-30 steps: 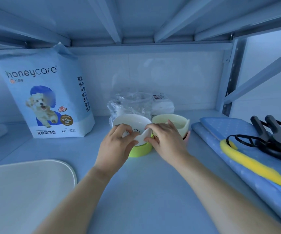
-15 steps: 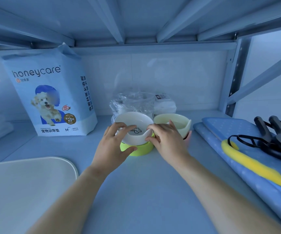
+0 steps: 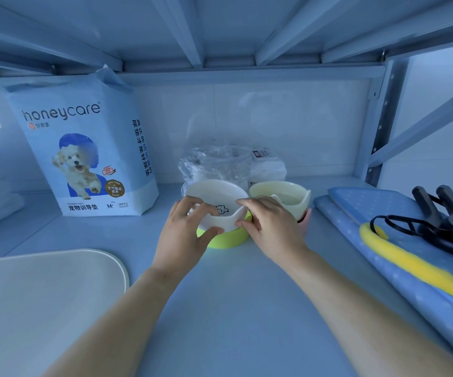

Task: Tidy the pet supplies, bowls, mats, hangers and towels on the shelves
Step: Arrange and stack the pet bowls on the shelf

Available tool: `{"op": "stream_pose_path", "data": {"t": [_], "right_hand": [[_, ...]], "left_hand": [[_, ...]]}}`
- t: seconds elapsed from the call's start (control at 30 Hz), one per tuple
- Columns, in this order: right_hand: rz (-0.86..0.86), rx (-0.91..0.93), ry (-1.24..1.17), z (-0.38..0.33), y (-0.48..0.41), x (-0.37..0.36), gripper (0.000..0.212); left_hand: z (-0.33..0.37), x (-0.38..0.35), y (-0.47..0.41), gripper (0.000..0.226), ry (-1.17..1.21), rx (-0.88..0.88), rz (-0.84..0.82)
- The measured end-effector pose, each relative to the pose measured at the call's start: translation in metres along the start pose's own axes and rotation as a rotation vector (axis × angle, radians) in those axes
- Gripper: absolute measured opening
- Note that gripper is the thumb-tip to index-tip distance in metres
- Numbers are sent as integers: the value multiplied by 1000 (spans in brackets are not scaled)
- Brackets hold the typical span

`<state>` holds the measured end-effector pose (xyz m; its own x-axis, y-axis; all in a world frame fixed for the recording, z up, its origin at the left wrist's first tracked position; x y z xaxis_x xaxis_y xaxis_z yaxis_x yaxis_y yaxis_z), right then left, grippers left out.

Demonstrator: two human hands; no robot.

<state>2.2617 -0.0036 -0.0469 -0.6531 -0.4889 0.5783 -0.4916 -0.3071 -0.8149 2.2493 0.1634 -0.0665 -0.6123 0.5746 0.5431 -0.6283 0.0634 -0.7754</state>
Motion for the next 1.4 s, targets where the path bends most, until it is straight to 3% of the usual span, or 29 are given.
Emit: {"op": "stream_pose_path", "data": {"t": [0.1,0.5,0.7,0.8,1.0,1.1,1.27,1.4], "right_hand": [[-104,2,-167,5,1,-12,36],[-86,-34,-332,5,-14,-19,18],[-76,9,-302,-3,-19,-11,17],[-4,29,-214,-5,-14,4,20],[91,96,-82,-13,-11,19,36],[115,61,-107,-9,-12,18,32],[-40,-12,-305,5,-16,5,19],[-8,8,-306,9,-17,5,18]], "left_hand": [[1,1,1,26,-6,-18,10],[-2,6,-3,29,15,-53,59],[-21,22,-11,75,80,23,87],[-31,24,-11,83,66,71,72],[-41,9,-5,57,73,201,-14],[-45,4,-3,42,82,265,-74],[-44,-8,4,29,92,253,-169],[-40,-12,5,20,90,233,-186]]}}
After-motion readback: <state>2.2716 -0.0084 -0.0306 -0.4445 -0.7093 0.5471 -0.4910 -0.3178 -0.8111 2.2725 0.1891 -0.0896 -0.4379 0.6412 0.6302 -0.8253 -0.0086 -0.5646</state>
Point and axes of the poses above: each hand's wrist, its own y-axis away from the middle knuckle, its own x-axis out of the back of the hand, z = x × y, the point moved 4 cm from there along -y, towards the middle knuckle, and after that the axes turned 2 degrees about y, right-handed, at the moved point
